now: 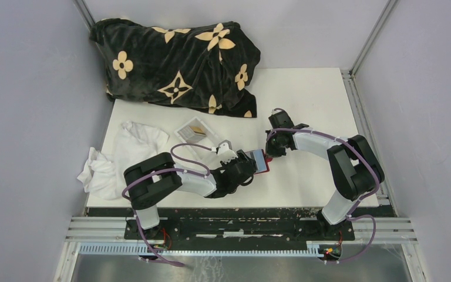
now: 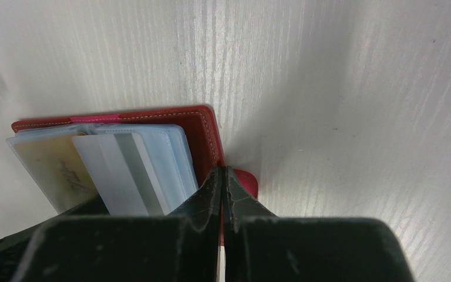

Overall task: Put the credit cards into the card holder
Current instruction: Insert the credit card into the card holder.

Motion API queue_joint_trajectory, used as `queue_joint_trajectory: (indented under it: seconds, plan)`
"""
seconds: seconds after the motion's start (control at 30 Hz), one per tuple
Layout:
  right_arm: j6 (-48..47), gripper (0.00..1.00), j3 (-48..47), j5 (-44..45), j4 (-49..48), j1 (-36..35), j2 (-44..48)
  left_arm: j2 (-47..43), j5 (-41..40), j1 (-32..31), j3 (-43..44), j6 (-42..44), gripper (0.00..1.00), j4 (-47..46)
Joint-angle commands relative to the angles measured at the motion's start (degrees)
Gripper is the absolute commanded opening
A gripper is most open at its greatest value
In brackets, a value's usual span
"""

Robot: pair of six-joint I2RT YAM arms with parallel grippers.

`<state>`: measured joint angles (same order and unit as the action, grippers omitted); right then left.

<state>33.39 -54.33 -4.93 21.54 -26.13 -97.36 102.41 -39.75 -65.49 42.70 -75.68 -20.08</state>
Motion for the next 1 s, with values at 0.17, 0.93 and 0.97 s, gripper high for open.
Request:
queue_joint_trajectory:
  seconds: [0.17,0.93,0.97]
  plan:
    - [0.3,0.01,0.9,0.4,-0.8,-0.6,-2.7,1.1,-1.2,0.1,1.4,9.4,0.58,13.7]
    - [0.6,0.01,1.0,-1.1,-1.2,-0.9,-3.2,10.7,6.5,0.0,12.5,15.9,0.58,14.7]
    - [0.6,0.01,1.0,-1.1,-1.2,-0.9,-3.2,10.8,6.5,-0.1,12.6,16.0,0.58,14.5]
